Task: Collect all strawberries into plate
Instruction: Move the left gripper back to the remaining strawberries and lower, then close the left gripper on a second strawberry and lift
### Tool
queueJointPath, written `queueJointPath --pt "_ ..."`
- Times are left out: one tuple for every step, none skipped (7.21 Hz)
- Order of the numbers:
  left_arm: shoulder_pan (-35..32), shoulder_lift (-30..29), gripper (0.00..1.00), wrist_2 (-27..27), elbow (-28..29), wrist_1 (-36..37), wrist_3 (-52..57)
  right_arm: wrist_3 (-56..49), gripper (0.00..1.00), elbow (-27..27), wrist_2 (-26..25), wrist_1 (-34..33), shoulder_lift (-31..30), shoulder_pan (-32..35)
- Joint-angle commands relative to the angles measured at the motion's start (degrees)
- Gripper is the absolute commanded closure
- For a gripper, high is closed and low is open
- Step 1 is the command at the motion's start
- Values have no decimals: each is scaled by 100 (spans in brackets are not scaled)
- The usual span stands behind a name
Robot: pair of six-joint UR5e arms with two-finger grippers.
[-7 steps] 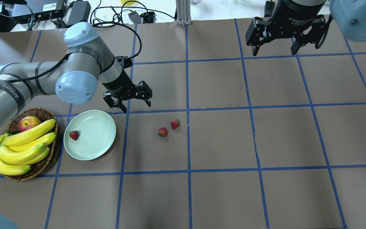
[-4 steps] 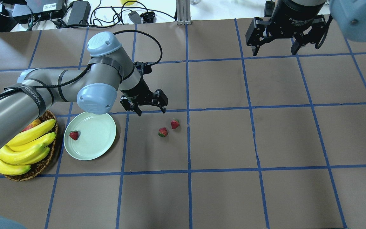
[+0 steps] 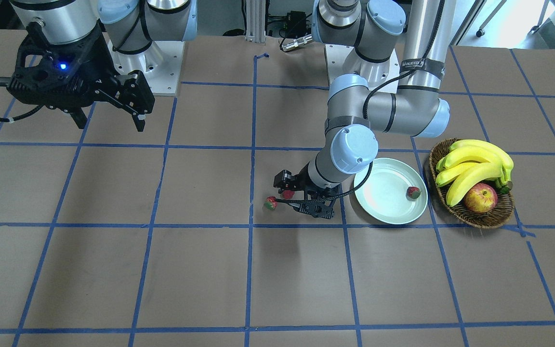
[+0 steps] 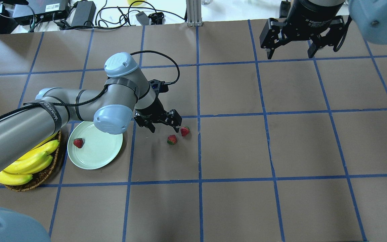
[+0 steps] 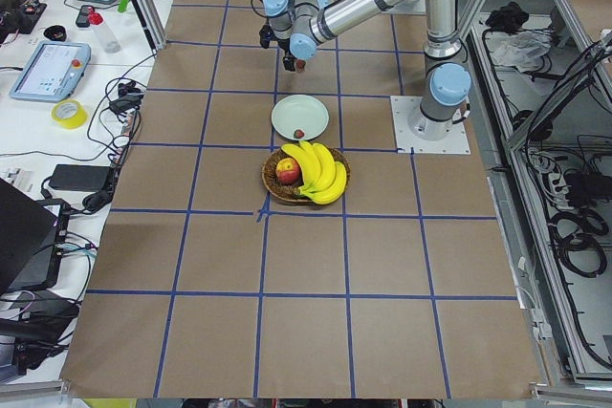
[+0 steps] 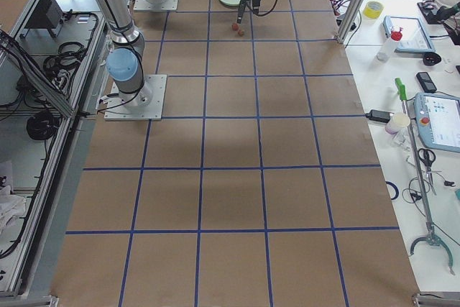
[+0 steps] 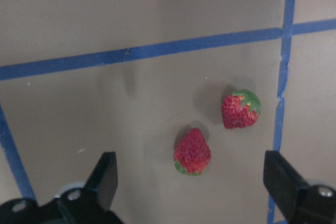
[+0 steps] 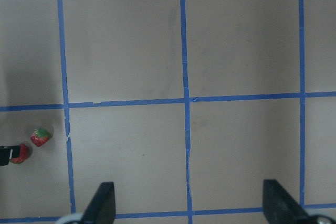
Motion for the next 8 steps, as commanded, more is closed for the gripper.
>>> queueJointPath --pt "-288 -138 2 45 -21 272 10 0 0 9 0 0 0 -9" --pt "-298 -234 13 80 -38 431 10 0 0 9 0 0 0 -17" --pt "-307 -244 14 176 -117 432 27 0 0 9 0 -8 0 -18" --pt "-316 -244 14 238 -144 432 27 0 0 9 0 -8 0 -18" --pt "-325 -200 17 239 -196 424 27 0 0 9 0 -8 0 -18" --pt "-325 -156 28 247 -232 424 45 0 0 9 0 -8 0 -18" --pt "-333 -147 52 239 -241 424 36 0 0 9 0 -8 0 -18" --pt "-334 -130 70 239 -241 424 36 0 0 9 0 -8 9 -18"
